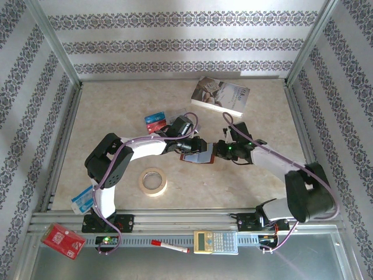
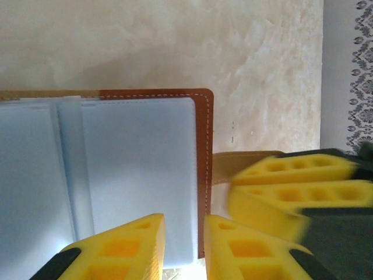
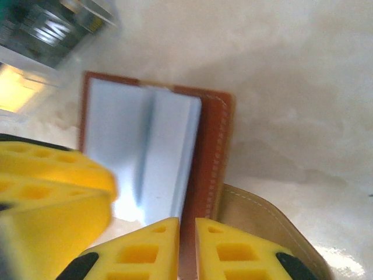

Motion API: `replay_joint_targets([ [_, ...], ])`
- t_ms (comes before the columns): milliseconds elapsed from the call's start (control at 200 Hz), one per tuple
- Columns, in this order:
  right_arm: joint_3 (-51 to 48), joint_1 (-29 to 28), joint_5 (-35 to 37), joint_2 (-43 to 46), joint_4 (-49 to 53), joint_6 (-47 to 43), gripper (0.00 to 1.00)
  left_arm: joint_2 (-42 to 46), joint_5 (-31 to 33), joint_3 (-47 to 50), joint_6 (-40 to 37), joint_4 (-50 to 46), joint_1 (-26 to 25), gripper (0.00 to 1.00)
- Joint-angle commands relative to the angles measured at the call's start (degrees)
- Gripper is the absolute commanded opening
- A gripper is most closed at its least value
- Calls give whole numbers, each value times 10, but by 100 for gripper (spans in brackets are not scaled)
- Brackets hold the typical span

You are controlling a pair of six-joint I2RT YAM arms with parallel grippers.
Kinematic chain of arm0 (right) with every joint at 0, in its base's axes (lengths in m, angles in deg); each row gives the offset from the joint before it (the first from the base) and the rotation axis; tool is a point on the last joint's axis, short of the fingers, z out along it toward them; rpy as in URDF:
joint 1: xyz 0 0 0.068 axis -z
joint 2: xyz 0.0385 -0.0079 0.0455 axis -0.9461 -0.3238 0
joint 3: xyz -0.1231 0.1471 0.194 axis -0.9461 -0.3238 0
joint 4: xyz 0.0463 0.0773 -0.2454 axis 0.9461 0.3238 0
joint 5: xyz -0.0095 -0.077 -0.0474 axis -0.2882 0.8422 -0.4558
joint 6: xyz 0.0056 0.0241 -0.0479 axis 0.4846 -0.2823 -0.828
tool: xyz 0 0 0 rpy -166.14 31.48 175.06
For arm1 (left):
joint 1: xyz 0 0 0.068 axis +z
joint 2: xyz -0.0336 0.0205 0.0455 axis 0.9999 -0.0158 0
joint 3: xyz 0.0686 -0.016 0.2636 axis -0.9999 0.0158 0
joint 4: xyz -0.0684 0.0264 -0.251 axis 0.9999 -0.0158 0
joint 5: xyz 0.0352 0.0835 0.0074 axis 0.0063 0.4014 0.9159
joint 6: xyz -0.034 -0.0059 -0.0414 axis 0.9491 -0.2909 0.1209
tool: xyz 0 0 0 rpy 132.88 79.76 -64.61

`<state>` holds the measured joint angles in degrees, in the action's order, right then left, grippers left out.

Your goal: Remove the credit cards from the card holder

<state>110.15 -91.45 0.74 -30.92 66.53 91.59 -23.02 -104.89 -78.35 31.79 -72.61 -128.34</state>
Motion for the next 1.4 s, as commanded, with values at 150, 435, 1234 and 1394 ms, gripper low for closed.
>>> replay_joint_targets([
  [150, 41, -22, -8, 54, 33, 11, 18, 41, 72, 24, -23, -59, 15, 25],
  [435, 113, -91, 57, -23, 58, 21, 17, 72, 123, 79, 0, -69, 37, 24],
  [1234, 192, -166, 143, -262, 103, -7, 34, 235, 226, 209, 42, -104, 62, 32],
  [1394, 158, -182, 117, -257, 93, -29, 34, 247, 232, 214, 40, -110, 66, 33],
])
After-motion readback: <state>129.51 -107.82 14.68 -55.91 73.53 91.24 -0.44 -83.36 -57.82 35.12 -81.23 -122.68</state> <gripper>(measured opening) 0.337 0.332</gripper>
